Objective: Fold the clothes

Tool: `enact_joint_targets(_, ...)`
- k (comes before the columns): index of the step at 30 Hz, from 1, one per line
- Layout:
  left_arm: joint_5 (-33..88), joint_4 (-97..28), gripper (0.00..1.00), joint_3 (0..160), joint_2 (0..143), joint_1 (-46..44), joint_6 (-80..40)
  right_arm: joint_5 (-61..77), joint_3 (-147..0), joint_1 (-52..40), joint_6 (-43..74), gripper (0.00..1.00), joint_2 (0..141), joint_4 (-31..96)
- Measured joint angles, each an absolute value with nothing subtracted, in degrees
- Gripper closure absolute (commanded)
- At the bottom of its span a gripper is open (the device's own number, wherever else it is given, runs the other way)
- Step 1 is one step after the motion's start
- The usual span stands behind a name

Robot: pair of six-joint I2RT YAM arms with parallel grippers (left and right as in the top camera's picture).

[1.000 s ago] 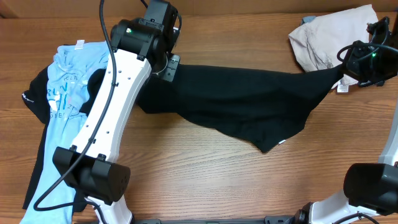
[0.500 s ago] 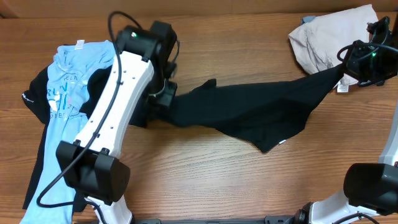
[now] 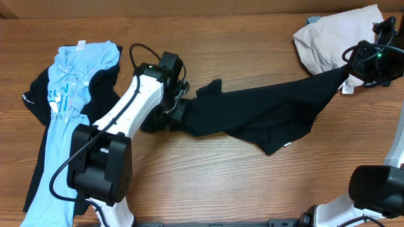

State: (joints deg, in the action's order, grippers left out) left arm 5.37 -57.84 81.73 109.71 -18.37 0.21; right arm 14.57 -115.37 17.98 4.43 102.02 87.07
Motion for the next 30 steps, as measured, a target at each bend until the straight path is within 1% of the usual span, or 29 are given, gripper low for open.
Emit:
enact_joint_targets(1, 4.9, -55.4, 0.44, 81.4, 109.7, -18.3, 0.1, 14.5, -115.4, 18.0, 4.4, 0.96, 102.0, 87.1)
enact_joint_targets(3, 3.3, -49.6, 0.11, 80.7, 109.7, -18.0, 0.4, 14.6, -115.4, 18.0, 4.5, 0.96, 102.0, 87.1)
enact_joint_targets(4, 2.2, -47.2, 0.03, 80.5, 109.7, -17.9, 0.4, 14.6, -115.4, 18.0, 4.4, 0.96, 102.0, 87.1)
enact_joint_targets(5, 1.2, -45.5, 0.0, 80.4, 109.7, -17.8, 0.4, 14.6, -115.4, 18.0, 4.4, 0.96, 102.0, 87.1)
enact_joint_targets(7, -0.3, -44.0, 0.0, 80.4, 109.7, -17.8, 0.1, 14.6, -115.4, 18.0, 4.4, 0.96, 102.0, 87.3)
enact_joint_targets(9, -1.2, -46.2, 0.0, 81.1, 109.8, -17.8, -0.3, 14.6, -115.4, 18.0, 4.4, 0.96, 102.0, 87.4)
enact_joint_targets(15, -1.3, -65.2, 0.0, 92.2, 109.9, -17.5, -2.7, 14.6, -115.4, 18.0, 4.4, 0.96, 102.0, 87.6)
enact_joint_targets(18, -1.3, -71.0, 0.0, 97.6, 109.9, -17.5, -3.5, 14.6, -115.4, 18.0, 4.4, 0.96, 102.0, 87.6)
enact_joint_targets(21, -1.1, -74.3, 0.0, 98.5, 109.8, -17.5, -5.7, 14.6, -115.4, 18.0, 4.4, 0.96, 102.0, 87.6)
enact_joint_targets(24, -1.0, -73.6, 0.0, 95.4, 109.8, -17.5, -7.7, 14.6, -115.4, 18.0, 4.4, 0.96, 102.0, 87.5)
enact_joint_targets(30, 1.7, -64.2, 0.0, 80.8, 109.8, -17.7, -9.9, 14.6, -115.4, 18.0, 4.4, 0.96, 102.0, 87.1)
